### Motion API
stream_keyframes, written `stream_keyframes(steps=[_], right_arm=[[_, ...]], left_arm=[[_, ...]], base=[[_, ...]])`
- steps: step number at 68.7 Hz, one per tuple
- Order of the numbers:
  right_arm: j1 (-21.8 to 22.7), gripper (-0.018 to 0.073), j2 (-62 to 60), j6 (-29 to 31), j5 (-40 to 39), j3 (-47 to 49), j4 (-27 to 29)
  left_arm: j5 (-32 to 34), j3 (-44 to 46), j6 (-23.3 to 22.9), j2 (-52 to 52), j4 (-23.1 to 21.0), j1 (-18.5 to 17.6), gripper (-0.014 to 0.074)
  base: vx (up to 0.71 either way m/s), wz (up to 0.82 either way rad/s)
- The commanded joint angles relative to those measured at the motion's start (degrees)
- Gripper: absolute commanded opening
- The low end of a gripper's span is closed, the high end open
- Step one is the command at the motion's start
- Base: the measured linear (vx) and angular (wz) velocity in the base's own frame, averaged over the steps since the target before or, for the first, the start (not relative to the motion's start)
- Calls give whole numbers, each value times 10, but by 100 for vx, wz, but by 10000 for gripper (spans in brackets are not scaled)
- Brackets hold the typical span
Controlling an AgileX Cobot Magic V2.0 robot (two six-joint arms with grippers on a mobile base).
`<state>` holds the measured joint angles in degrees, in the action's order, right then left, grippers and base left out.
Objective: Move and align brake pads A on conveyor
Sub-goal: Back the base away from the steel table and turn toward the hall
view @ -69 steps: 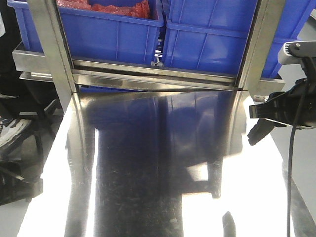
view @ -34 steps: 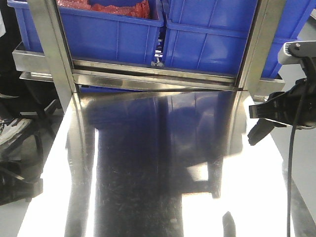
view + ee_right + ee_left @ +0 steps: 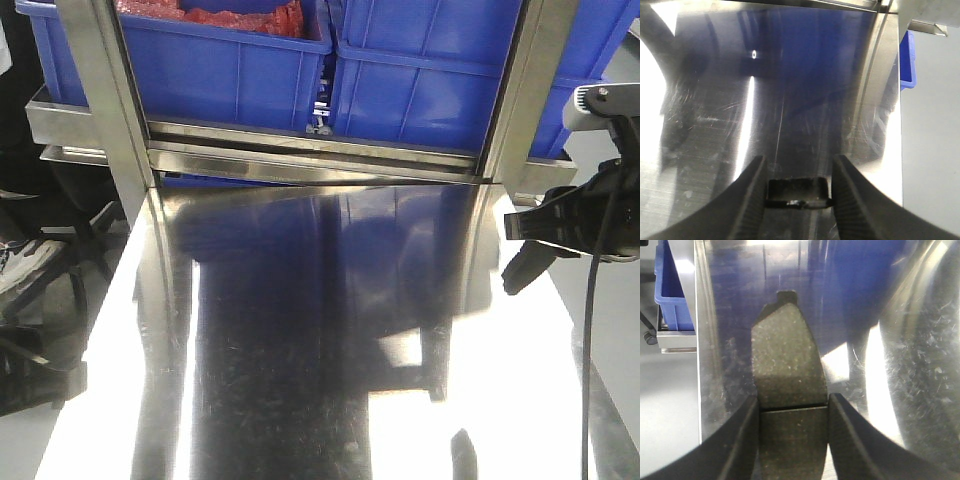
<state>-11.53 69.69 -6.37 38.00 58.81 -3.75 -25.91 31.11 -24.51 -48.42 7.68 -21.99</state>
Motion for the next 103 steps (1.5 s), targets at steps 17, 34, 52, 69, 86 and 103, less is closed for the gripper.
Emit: stream_keyframes(steps=[17, 34, 52, 69, 86, 103], right_arm=[[1, 4, -17, 2, -42, 17, -4], [1, 4, -17, 2, -42, 17, -4], [1, 4, -17, 2, -43, 17, -4], [1, 4, -17, 2, -43, 17, -4], [1, 4, -17, 2, -43, 17, -4], [2, 4, -17, 2, -43, 17, -4]], left_arm=[[45, 15, 0, 7, 4, 1, 2], [45, 15, 0, 7, 4, 1, 2], [45, 15, 0, 7, 4, 1, 2], [45, 15, 0, 7, 4, 1, 2], [45, 15, 0, 7, 4, 1, 2], [45, 15, 0, 7, 4, 1, 2]], base=[[-1, 3], [-6, 24], [-12, 46], [-11, 42], [-8, 35], [-8, 46]])
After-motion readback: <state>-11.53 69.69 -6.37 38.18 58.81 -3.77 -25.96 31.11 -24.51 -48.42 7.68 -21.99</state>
